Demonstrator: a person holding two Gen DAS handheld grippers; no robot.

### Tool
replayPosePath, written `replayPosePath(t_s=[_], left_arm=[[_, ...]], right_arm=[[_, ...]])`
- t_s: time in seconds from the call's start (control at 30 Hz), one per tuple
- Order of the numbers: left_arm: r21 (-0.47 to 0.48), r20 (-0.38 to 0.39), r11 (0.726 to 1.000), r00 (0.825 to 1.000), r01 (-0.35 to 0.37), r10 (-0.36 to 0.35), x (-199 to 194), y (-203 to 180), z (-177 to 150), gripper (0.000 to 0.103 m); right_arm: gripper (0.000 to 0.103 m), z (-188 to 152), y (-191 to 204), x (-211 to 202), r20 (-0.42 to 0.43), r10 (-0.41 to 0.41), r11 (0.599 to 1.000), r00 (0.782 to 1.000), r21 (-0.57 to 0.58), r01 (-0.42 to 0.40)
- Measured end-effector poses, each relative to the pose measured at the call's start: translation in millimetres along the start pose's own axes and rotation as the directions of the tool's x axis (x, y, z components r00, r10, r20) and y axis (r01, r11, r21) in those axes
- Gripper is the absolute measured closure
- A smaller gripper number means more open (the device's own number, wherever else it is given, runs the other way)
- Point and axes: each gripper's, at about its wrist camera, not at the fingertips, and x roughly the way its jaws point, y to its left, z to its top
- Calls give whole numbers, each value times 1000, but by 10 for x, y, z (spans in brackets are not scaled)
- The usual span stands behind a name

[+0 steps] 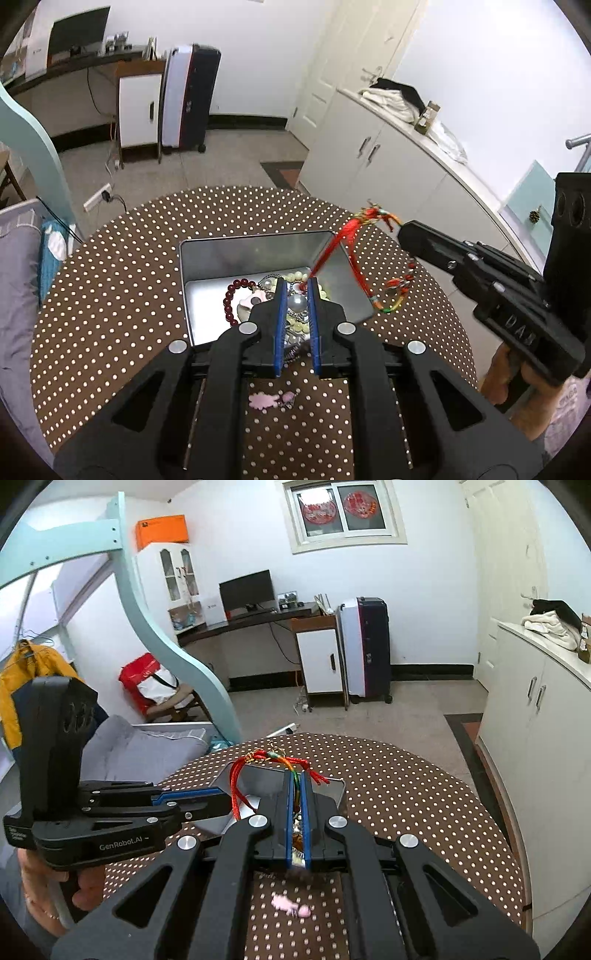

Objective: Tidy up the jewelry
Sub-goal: 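Carry the red cord bracelet into the box and open the right gripper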

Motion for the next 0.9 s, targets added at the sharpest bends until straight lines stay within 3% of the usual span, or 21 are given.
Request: replayPosePath(t_s=[0.33,0.47,0.7,0.73,0.77,0.8,0.9], left_arm=[[-26,-61,999,998,-23,22,205,167,-37,91],[-14,-66,999,997,-44,43,164,193,-86,91],[24,-67,998,996,-57,58,72,121,-199,90],[26,-67,998,996,-63,64,74,90,-205,77],[28,-63,997,996,-66,68,62,76,-212,47],[21,-39,997,996,-75,76,16,69,-227,36],[20,2,996,997,-81,81,-92,31,-262,36]], right_arm=[[99,-134,27,353,-76,-34,999,997,-3,34],[98,-169,6,257,-70,-30,999,997,8,31],[87,-247,-16,-65,-28,-11,999,1000,31,11],[87,-269,-16,-117,-22,-11,999,1000,30,11],[86,-286,-21,-157,-20,-9,999,1000,32,10],[86,-299,-26,-196,-17,-8,999,1000,36,8],[85,-343,-45,-289,-13,-9,999,1000,39,9]])
